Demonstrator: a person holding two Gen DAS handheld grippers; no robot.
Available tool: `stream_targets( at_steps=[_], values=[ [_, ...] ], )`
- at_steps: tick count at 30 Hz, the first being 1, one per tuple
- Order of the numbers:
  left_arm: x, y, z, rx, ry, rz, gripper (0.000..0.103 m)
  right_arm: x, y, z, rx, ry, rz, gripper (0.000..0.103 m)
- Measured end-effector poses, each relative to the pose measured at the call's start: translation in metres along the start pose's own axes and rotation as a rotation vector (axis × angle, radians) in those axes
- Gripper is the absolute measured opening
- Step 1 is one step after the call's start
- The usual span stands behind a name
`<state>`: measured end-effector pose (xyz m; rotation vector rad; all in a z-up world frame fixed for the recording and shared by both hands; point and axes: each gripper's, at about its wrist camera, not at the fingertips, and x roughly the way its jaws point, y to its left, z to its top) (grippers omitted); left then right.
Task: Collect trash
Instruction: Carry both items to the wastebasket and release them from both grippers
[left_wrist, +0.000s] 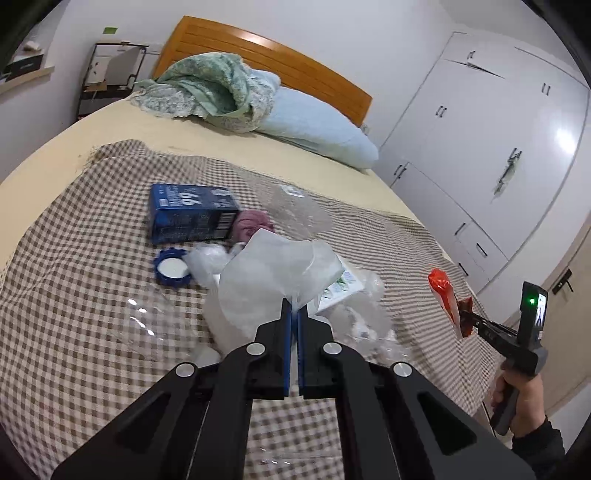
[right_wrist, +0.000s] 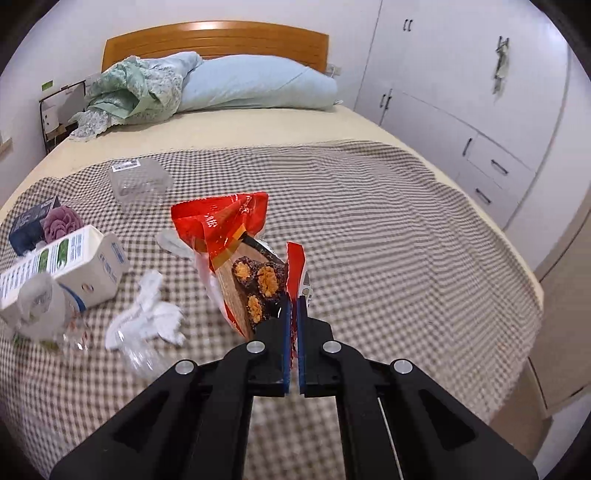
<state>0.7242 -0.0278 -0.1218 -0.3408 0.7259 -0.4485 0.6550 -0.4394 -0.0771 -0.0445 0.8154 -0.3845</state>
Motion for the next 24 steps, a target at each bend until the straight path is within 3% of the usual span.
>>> stream_targets(
  at_steps=[8, 14, 19, 24],
  values=[
    [-0.012, -0.058, -0.026, 0.128, 0.014, -0.045, 0.0, -0.055, -0.076, -0.064, 0.099, 0.018, -0.059, 0.003],
    [-0.019, -0.135, -0.066, 0.273, 0.062, -0.141, 0.0, -0.095, -0.143, -0.159, 0.19, 0.097, -0.115, 0.003],
    [-0.005, -0.204, -0.131, 0.392, 0.235, -0.268, 0.0, -0.105, -0.19, -0.267, 0.274, 0.256, -0.127, 0.003],
    [0.016, -0.261, -0.211, 0.525, 0.411, -0.306, 0.0, -0.059, -0.218, -0.389, 0.386, 0.474, -0.091, 0.003]
  ],
)
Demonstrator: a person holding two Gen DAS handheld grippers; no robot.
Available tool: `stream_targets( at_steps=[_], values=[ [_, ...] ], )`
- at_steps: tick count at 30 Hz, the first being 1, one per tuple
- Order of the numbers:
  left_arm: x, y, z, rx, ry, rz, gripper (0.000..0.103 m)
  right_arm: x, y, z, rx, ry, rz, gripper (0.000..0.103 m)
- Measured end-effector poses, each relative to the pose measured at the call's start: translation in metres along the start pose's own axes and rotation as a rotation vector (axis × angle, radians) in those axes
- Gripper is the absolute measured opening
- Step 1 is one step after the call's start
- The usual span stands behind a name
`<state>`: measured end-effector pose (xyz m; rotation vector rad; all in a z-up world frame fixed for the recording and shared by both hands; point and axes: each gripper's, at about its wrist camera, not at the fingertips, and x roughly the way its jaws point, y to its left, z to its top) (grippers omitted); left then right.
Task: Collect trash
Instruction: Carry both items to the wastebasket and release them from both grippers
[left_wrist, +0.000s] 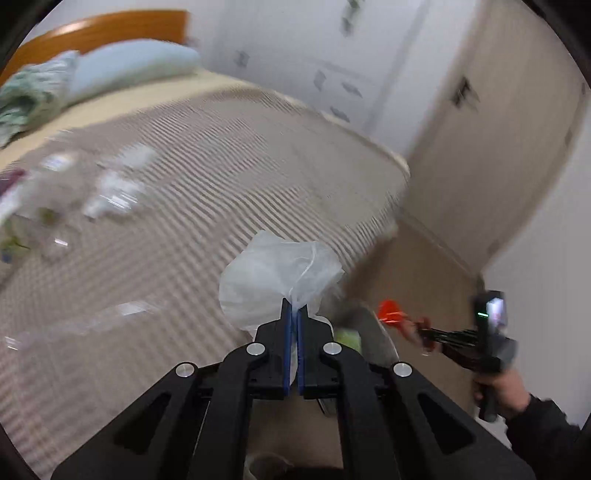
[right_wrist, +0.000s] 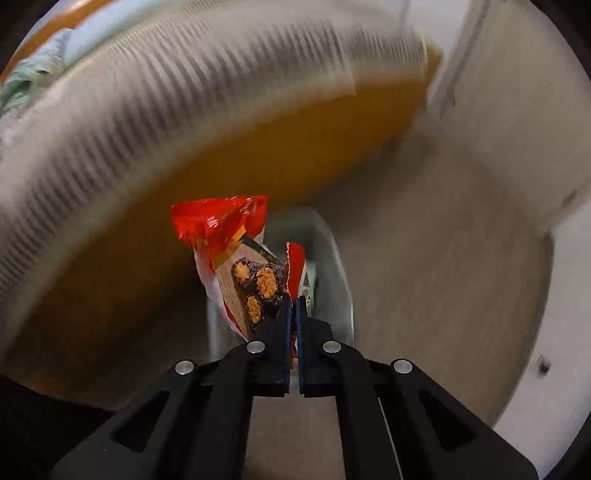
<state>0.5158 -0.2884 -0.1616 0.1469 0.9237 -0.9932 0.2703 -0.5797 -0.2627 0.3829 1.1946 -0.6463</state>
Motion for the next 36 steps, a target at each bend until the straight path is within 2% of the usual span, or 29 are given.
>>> stream_targets(
  at_steps=[4, 6, 7, 8, 9, 10, 11, 12, 17, 22, 25, 27, 28, 29, 30, 31, 32, 34, 36],
  values=[
    [0.043, -0.041, -0.021, 0.061, 0.111, -0.007, 0.0, 0.082, -0.018, -0.028, 0.059, 0.132, -0.003, 0.003],
    [0.063, -0.052, -0.027, 0.087, 0.204, -0.004, 0.0, 0.122, -0.022, -0.036, 0.116, 0.191, -0.017, 0.003],
    [0.069, -0.054, -0.026, 0.069, 0.225, -0.009, 0.0, 0.145, -0.024, -0.04, 0.15, 0.249, -0.019, 0.004],
    [0.073, -0.054, -0.024, 0.044, 0.234, -0.024, 0.0, 0.168, -0.027, -0.046, 0.174, 0.31, -0.006, 0.012],
    [0.078, -0.055, -0.021, 0.017, 0.241, -0.044, 0.0, 0.182, -0.026, -0.049, 0.182, 0.341, -0.012, 0.03],
    [0.084, -0.059, -0.018, 0.012, 0.244, -0.045, 0.0, 0.188, -0.025, -0.05, 0.187, 0.346, -0.024, 0.043],
    [0.091, -0.064, -0.015, 0.022, 0.249, -0.029, 0.0, 0.189, -0.024, -0.051, 0.194, 0.333, -0.027, 0.064],
    [0.098, -0.07, -0.013, 0.032, 0.259, -0.022, 0.0, 0.187, -0.025, -0.051, 0.199, 0.3, -0.016, 0.068],
    [0.155, -0.102, -0.015, 0.061, 0.386, -0.035, 0.0, 0.155, -0.042, -0.056, 0.215, 0.198, 0.058, 0.068],
    [0.237, -0.129, -0.025, 0.043, 0.575, -0.051, 0.0, 0.122, -0.077, -0.056, 0.292, 0.106, 0.137, 0.068],
    [0.298, -0.13, -0.033, -0.029, 0.628, -0.009, 0.0, 0.105, -0.087, -0.059, 0.307, 0.06, 0.149, 0.068],
    [0.338, -0.123, -0.047, -0.07, 0.661, 0.05, 0.0, 0.099, -0.091, -0.061, 0.303, 0.036, 0.147, 0.068],
    [0.352, -0.119, -0.049, -0.065, 0.662, 0.06, 0.004, 0.096, -0.092, -0.062, 0.3, 0.026, 0.138, 0.068],
    [0.365, -0.121, -0.053, -0.061, 0.658, 0.072, 0.032, 0.094, -0.093, -0.064, 0.3, 0.02, 0.137, 0.068],
    [0.381, -0.114, -0.058, -0.069, 0.66, 0.094, 0.073, 0.092, -0.093, -0.067, 0.299, 0.017, 0.137, 0.068],
    [0.386, -0.11, -0.061, -0.078, 0.65, 0.117, 0.076, 0.093, -0.093, -0.069, 0.296, 0.019, 0.132, 0.068],
    [0.387, -0.108, -0.065, -0.071, 0.626, 0.14, 0.074, 0.093, -0.093, -0.07, 0.297, 0.023, 0.129, 0.068],
    [0.385, -0.11, -0.066, -0.016, 0.621, 0.126, 0.075, 0.097, -0.092, -0.072, 0.303, 0.041, 0.147, 0.068],
    [0.379, -0.11, -0.062, -0.039, 0.619, 0.092, 0.075, 0.101, -0.089, -0.072, 0.291, 0.055, 0.145, 0.068]
  ],
)
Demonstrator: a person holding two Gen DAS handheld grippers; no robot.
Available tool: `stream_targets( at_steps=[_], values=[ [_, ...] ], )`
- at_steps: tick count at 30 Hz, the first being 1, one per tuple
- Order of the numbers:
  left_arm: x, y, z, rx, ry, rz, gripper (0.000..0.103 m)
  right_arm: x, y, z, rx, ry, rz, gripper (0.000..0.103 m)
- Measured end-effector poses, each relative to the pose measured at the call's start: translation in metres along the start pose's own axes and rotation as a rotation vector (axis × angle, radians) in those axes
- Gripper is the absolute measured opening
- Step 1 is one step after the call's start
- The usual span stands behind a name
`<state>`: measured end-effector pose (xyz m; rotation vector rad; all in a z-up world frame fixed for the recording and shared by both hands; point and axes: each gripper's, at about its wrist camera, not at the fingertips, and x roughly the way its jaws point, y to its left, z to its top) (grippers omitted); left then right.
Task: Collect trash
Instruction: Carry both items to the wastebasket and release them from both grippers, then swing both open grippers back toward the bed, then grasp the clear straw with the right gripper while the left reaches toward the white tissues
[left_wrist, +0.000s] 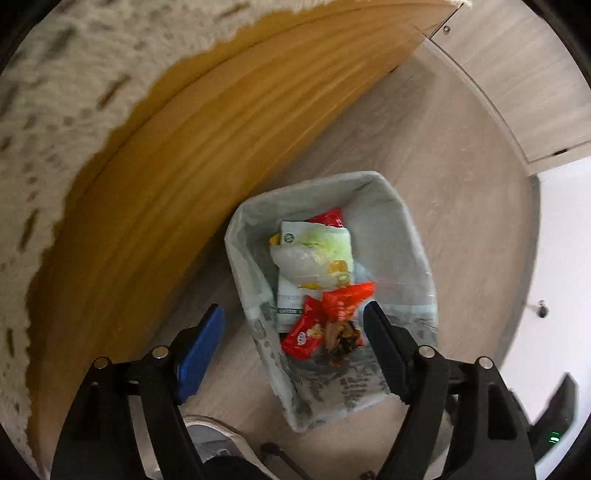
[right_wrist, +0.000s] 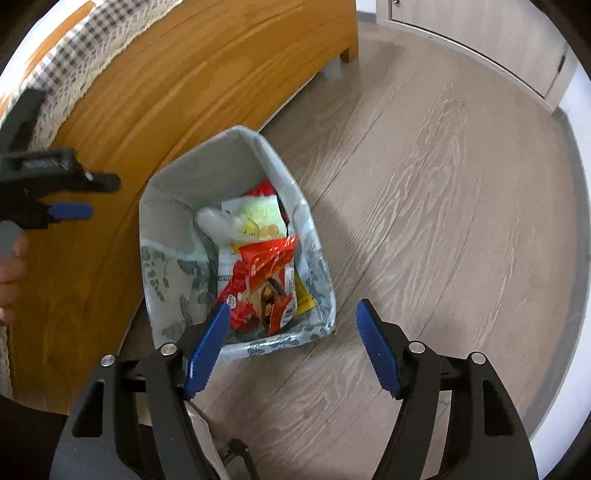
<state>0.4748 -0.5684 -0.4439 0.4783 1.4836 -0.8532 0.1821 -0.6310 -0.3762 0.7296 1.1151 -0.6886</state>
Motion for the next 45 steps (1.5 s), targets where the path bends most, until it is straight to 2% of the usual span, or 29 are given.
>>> stream_targets(
  at_steps=[4, 9, 13, 16, 20, 27, 28, 29, 31, 33, 35, 36, 38, 40, 41, 43, 45],
  values=[
    [-0.008, 0.006, -0.002, -0.042, -0.012, -0.035, 0.075, 0.001, 0.005, 0.001, -0.013, 0.013, -0.007, 0.068],
    [-0.02, -0.016, -0.013, 0.076, -0.004, -0.032, 0.075, -0.016, 0.013, 0.003, -0.033, -0.018, -0.014, 0.068],
    [-0.04, -0.021, -0.025, 0.086, -0.029, -0.021, 0.075, -0.039, 0.016, 0.006, -0.041, -0.058, -0.025, 0.068],
    [-0.065, -0.023, -0.036, 0.085, -0.086, -0.018, 0.075, -0.055, 0.019, 0.007, -0.054, -0.085, -0.04, 0.068],
    [-0.107, -0.021, -0.055, 0.062, -0.161, -0.055, 0.075, -0.083, 0.032, 0.01, -0.088, -0.13, -0.059, 0.068],
    [-0.227, 0.008, -0.11, -0.055, -0.421, -0.158, 0.075, -0.145, 0.07, 0.02, -0.188, -0.284, -0.051, 0.068],
    [-0.249, 0.017, -0.121, -0.067, -0.483, -0.165, 0.075, -0.154, 0.079, 0.022, -0.211, -0.313, -0.052, 0.068],
    [-0.275, 0.03, -0.132, -0.074, -0.555, -0.143, 0.075, -0.161, 0.087, 0.023, -0.227, -0.335, -0.049, 0.068],
    [-0.311, 0.051, -0.147, -0.066, -0.646, -0.097, 0.075, -0.179, 0.111, 0.027, -0.276, -0.38, -0.017, 0.068],
    [-0.349, 0.086, -0.165, -0.089, -0.736, -0.022, 0.075, -0.195, 0.143, 0.029, -0.349, -0.417, 0.018, 0.068],
    [-0.371, 0.12, -0.179, -0.119, -0.784, 0.044, 0.075, -0.208, 0.172, 0.027, -0.423, -0.448, 0.051, 0.068],
    [-0.385, 0.147, -0.187, -0.148, -0.805, 0.106, 0.075, -0.214, 0.192, 0.025, -0.472, -0.466, 0.07, 0.068],
    [-0.41, 0.212, -0.207, -0.25, -0.844, 0.252, 0.075, -0.218, 0.235, 0.021, -0.573, -0.478, 0.093, 0.068],
    [-0.425, 0.271, -0.227, -0.402, -0.878, 0.319, 0.075, -0.215, 0.285, 0.012, -0.704, -0.457, 0.133, 0.068],
    [-0.431, 0.311, -0.24, -0.515, -0.869, 0.335, 0.075, -0.211, 0.307, 0.007, -0.767, -0.441, 0.163, 0.068],
    [-0.437, 0.362, -0.262, -0.618, -0.869, 0.317, 0.075, -0.197, 0.36, -0.004, -0.938, -0.372, 0.239, 0.068],
    [-0.439, 0.406, -0.287, -0.719, -0.871, 0.333, 0.075, -0.176, 0.413, -0.019, -1.102, -0.315, 0.219, 0.068]
  ],
)
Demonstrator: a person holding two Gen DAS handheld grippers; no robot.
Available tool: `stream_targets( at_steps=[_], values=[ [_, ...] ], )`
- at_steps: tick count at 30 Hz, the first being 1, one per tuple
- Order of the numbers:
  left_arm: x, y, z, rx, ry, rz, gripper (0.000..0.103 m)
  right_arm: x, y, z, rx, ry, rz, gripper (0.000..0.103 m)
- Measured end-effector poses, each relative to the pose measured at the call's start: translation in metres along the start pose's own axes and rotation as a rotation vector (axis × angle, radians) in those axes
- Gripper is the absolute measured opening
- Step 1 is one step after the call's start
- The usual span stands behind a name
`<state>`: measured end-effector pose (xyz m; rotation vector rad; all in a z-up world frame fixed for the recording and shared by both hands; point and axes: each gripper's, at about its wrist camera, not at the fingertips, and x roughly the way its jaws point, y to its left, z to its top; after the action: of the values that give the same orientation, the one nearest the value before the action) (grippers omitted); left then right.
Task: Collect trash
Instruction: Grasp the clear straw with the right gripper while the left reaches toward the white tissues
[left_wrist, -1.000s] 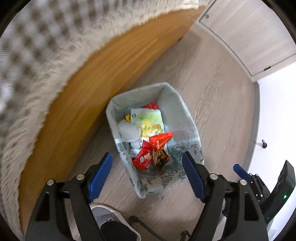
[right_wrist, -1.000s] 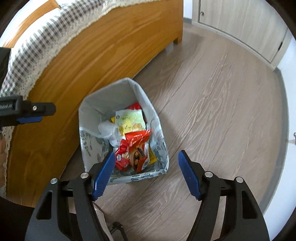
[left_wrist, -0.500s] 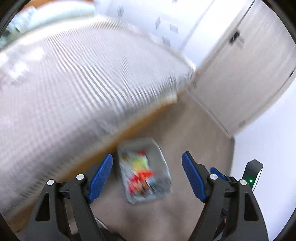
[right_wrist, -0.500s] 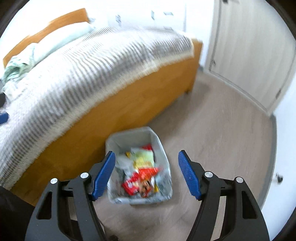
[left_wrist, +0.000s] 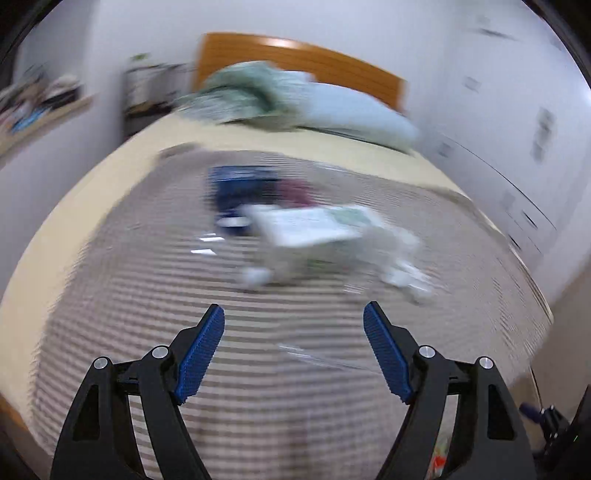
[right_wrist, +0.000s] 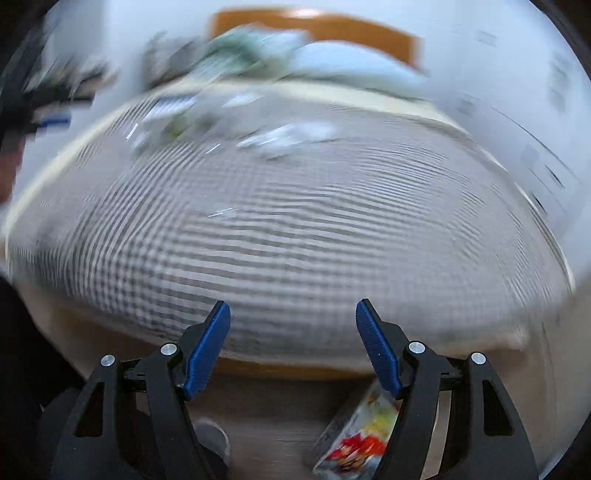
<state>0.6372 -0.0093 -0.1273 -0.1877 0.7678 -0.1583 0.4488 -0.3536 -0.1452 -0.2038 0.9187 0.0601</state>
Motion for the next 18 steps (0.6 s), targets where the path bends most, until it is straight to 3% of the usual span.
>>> stream_targets(
  at_steps=[4, 6, 9, 11, 12, 13, 15, 18],
  values=[
    [0.022, 0.078, 0.008, -0.188, 0.055, 0.071, 0.075, 0.043, 0.049, 0.05, -0.221, 0.042, 0.042, 0.068],
    [0.026, 0.101, 0.008, -0.274, 0.058, 0.068, 0.075, 0.062, 0.065, 0.07, -0.291, 0.075, 0.069, 0.068],
    [0.027, 0.126, 0.011, -0.392, 0.055, 0.038, 0.075, 0.092, 0.069, 0.1, -0.285, 0.119, 0.104, 0.068],
    [0.029, 0.132, 0.016, -0.409, 0.064, 0.025, 0.075, 0.114, 0.067, 0.112, -0.274, 0.177, 0.138, 0.066],
    [0.031, 0.132, 0.017, -0.406, 0.07, 0.02, 0.075, 0.127, 0.063, 0.113, -0.261, 0.212, 0.155, 0.049],
    [0.03, 0.136, 0.017, -0.404, 0.075, 0.015, 0.075, 0.131, 0.059, 0.114, -0.227, 0.227, 0.205, 0.04],
    [0.033, 0.138, 0.017, -0.409, 0.082, 0.004, 0.075, 0.127, 0.048, 0.114, -0.123, 0.188, 0.268, 0.006],
    [0.038, 0.139, 0.017, -0.43, 0.083, -0.011, 0.075, 0.096, 0.038, 0.103, 0.024, 0.079, 0.374, 0.006]
  ],
)
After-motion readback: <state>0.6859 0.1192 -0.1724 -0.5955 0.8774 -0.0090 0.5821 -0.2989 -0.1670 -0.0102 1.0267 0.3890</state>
